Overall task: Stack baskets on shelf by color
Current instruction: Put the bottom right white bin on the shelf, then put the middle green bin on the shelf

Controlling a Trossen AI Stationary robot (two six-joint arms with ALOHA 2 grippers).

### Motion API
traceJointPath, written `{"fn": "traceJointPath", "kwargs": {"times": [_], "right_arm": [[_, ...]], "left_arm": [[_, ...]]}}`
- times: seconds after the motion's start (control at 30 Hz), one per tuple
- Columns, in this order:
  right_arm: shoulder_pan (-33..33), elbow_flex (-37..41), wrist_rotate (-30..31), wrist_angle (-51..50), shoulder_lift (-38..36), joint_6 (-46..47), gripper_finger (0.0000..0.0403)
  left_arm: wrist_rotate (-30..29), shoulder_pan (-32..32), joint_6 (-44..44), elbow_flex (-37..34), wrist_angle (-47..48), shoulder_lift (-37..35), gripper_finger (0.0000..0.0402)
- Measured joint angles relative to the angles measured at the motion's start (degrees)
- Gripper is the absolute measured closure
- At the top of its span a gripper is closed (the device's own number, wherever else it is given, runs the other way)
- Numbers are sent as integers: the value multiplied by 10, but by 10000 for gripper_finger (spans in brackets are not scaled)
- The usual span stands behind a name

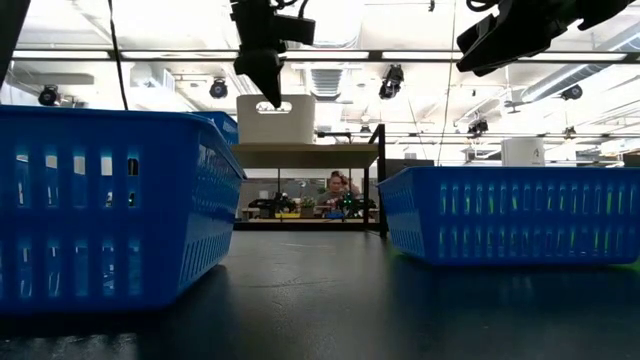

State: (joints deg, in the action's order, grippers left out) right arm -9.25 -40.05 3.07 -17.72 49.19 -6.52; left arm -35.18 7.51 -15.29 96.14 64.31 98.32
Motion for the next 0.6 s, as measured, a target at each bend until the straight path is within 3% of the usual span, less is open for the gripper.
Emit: {"fn": "traceJointPath", "kwargs": {"times": [0.3,0.6], "right_arm": [[0,0,0,0,0,1,394],[0,0,0,1,6,13,394]], "left_arm": [[8,-30,33,0,2,-17,401],[37,-151,172,0,6,-61,401]]}}
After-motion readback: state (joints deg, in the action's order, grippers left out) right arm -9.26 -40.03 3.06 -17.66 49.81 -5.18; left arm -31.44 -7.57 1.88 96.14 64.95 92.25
